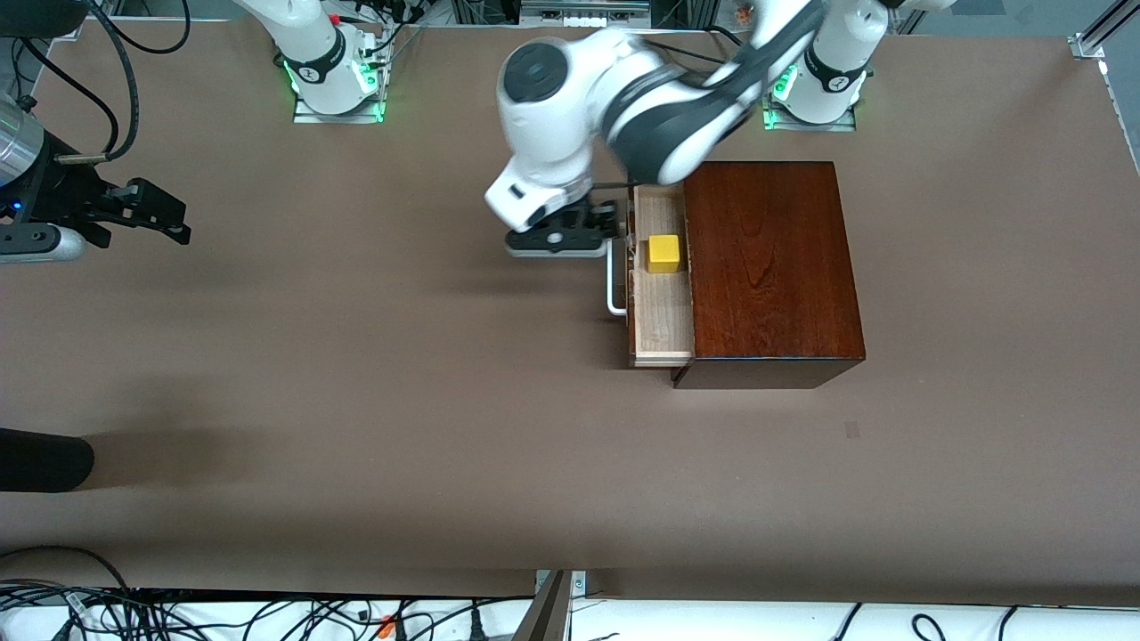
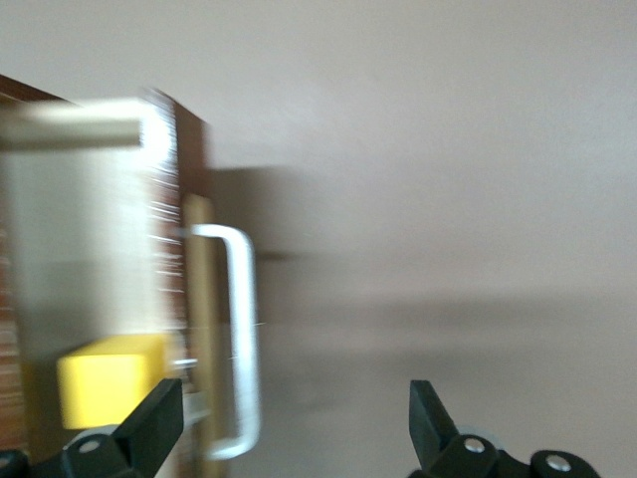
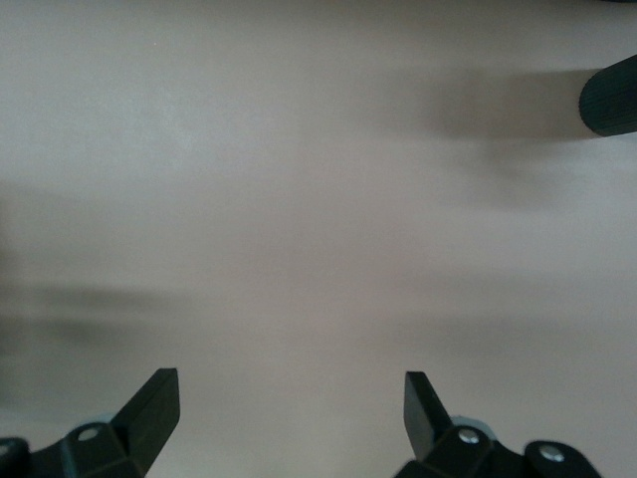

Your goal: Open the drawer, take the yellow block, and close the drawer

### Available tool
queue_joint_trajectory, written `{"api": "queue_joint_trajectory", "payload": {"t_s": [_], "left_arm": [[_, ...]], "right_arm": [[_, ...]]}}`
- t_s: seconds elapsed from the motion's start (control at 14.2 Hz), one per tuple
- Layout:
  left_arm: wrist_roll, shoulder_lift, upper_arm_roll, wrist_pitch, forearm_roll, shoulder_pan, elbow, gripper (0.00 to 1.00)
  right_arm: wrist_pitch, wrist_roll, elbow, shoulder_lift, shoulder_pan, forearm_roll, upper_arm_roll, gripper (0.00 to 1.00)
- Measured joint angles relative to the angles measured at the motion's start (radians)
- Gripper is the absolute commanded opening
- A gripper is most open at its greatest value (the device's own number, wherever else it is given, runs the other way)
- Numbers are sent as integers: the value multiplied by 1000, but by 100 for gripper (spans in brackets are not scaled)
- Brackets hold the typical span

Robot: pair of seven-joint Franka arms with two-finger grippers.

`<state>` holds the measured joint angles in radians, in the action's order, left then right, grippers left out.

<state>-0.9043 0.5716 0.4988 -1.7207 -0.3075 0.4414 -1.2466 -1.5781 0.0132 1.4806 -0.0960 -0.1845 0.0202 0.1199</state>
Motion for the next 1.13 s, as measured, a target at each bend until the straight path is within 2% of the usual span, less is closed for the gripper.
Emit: {"api": "queue_joint_trajectory", "payload": {"t_s": [0.28,0.56,0.92,1.13], "left_arm": [[230,-187,-1,151,126,-188,-4,100],[482,-316,-2,215,231,-377,-59,100],[718,-399,-3,280,320,-607,-95,100],[752,-413,-2,286,326,-663,-101,100]], "right_arm": [[0,0,0,0,0,0,0,100],[0,0,0,0,0,0,0,100],[0,0,0,0,-2,0,-21,100],[1,0,1,-2,-13,0,-49,100]]}}
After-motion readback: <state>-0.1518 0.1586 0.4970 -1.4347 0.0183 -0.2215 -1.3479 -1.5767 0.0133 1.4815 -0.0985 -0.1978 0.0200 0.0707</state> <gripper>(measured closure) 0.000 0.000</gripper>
